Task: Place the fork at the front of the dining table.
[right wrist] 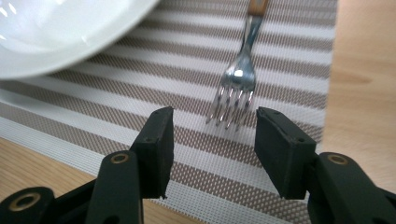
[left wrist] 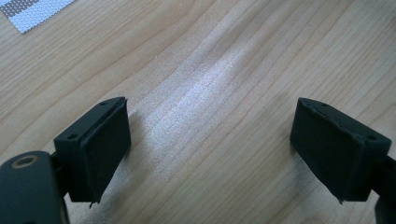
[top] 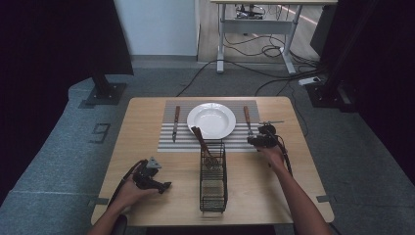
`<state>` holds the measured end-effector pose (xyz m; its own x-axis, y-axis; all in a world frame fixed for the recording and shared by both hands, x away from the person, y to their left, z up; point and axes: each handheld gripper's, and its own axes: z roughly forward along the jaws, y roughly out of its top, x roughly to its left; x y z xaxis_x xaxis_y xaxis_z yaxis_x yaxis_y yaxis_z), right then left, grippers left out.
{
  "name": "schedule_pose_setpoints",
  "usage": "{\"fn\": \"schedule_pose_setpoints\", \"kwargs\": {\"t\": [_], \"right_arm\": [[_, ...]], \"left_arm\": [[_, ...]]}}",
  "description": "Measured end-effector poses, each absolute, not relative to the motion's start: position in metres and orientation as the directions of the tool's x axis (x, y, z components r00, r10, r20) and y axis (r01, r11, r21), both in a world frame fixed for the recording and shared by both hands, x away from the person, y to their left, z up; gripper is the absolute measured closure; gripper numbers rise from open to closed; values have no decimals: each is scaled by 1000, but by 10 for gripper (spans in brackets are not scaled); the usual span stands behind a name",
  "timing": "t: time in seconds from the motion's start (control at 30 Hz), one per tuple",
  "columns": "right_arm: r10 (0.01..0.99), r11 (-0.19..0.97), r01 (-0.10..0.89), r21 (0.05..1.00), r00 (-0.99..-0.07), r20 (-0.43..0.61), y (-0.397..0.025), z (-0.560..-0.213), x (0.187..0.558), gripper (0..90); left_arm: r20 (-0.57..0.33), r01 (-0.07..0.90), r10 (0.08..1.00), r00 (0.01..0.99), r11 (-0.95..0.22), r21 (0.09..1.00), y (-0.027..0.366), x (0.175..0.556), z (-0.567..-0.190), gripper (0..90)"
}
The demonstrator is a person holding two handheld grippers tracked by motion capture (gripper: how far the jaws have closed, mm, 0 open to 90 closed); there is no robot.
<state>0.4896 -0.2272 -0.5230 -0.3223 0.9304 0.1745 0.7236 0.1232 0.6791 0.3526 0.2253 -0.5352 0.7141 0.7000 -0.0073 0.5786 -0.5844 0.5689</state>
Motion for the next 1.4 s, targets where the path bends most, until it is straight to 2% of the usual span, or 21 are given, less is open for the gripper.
{"fn": "schedule_pose_setpoints", "kwargs": {"t": [0.37, 0.6, 0.97, 1.4], "right_arm": [[914, 132, 630, 765, -376, 152, -225, -498, 468, 447], [899, 146, 600, 786, -413, 148, -227, -488, 449, 444], [865, 141, 525, 839, -477, 152, -234, -473, 408, 447], [827, 184, 509, 841, -543, 148, -239, -480, 357, 444]], "left_arm": [[-7, 579, 699, 715, -585, 568, 225, 352, -535, 122], [-7, 579, 700, 714, -585, 568, 225, 352, -535, 122], [-8, 579, 700, 714, -584, 569, 225, 352, -535, 122], [-7, 581, 703, 711, -581, 570, 225, 352, -535, 120]]}}
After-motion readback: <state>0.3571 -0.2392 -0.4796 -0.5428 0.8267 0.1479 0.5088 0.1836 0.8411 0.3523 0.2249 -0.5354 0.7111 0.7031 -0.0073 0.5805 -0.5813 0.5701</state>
